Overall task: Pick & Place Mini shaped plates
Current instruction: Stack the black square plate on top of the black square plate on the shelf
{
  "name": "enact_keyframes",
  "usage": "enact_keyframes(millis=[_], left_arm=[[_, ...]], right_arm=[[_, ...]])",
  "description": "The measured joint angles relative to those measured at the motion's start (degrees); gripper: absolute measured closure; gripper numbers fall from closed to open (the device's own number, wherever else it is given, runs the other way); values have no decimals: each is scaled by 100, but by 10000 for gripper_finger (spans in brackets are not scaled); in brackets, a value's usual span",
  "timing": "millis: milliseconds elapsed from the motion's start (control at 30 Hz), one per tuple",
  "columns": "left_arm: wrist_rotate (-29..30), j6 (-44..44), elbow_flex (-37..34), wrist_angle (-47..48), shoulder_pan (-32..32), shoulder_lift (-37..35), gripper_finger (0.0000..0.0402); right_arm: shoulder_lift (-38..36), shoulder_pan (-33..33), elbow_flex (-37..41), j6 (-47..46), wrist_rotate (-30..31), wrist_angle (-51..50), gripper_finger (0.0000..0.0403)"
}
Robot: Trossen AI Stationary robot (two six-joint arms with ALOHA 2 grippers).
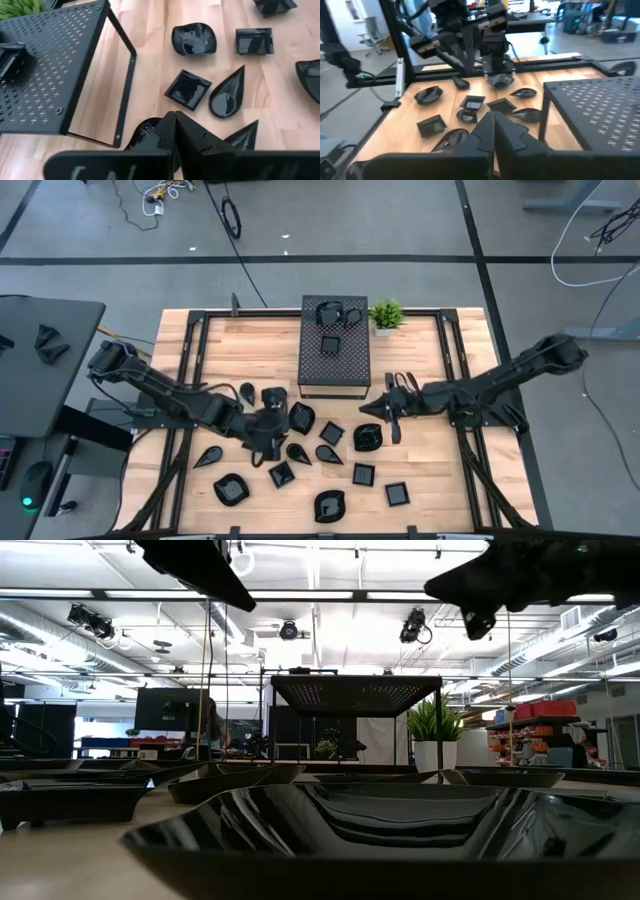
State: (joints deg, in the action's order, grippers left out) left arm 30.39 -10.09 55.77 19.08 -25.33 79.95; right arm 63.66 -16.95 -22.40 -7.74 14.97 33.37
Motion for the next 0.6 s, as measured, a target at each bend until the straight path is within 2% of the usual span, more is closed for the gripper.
enact_keyframes(millis=[133, 433, 600], left_arm=[[-178, -180, -3, -47, -45, 253, 388], [-904, -585, -4, -463, -30, 1178, 385], [-1462, -505, -4, -561, 80, 1340, 336]], right_arm=[[0, -137, 1, 73, 340, 7, 395], [2, -141, 1, 243, 366, -12, 395], [4, -140, 1, 263, 366, -14, 395]])
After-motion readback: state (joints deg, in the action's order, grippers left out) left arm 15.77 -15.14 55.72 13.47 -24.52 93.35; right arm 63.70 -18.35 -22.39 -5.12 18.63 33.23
